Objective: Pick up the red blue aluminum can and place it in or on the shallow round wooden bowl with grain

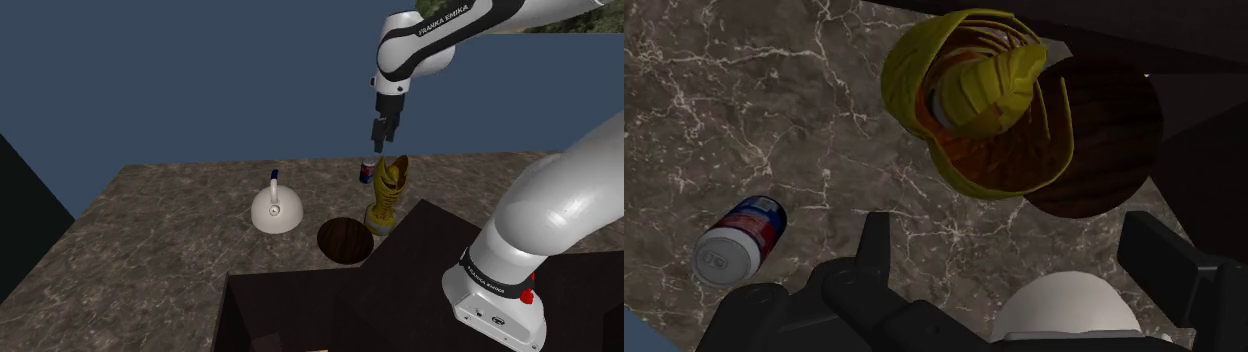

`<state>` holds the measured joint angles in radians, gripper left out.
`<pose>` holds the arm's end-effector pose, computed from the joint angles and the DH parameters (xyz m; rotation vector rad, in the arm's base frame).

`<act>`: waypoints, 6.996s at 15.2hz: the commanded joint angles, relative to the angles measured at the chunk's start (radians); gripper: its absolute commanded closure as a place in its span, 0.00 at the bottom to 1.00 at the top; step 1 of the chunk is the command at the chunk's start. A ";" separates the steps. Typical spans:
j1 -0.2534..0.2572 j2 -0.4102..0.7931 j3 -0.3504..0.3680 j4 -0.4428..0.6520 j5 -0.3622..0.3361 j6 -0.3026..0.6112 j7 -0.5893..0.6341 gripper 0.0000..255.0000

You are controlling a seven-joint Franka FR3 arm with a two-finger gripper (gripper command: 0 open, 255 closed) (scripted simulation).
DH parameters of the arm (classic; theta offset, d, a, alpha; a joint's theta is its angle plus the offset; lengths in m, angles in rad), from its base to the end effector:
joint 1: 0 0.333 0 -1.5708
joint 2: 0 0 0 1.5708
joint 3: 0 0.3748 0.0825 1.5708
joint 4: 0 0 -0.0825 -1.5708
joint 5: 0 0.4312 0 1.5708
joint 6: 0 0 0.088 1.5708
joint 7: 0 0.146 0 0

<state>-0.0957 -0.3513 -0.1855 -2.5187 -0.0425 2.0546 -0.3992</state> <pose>0.4057 -0.1194 0.3817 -3.0642 -0.2377 0.1572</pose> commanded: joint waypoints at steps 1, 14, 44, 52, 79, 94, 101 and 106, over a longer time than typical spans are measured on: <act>-0.005 0.069 -0.018 0.014 0.001 0.067 -0.023 0.00; -0.065 0.555 -0.093 0.235 0.135 0.382 -0.247 0.00; -0.171 0.908 -0.036 0.462 0.270 0.531 -0.382 1.00; -0.157 0.851 -0.054 0.453 0.249 0.484 -0.368 1.00; 0.004 0.417 -0.071 0.145 0.073 0.378 -0.104 1.00; 0.166 0.073 0.137 -0.194 0.030 0.377 0.300 1.00; 0.243 0.020 0.235 -0.260 0.076 0.390 0.435 1.00; 0.242 0.092 0.237 -0.279 0.075 0.482 0.436 1.00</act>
<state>0.1466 -0.2732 0.0516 -2.7936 0.0331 2.5172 0.0370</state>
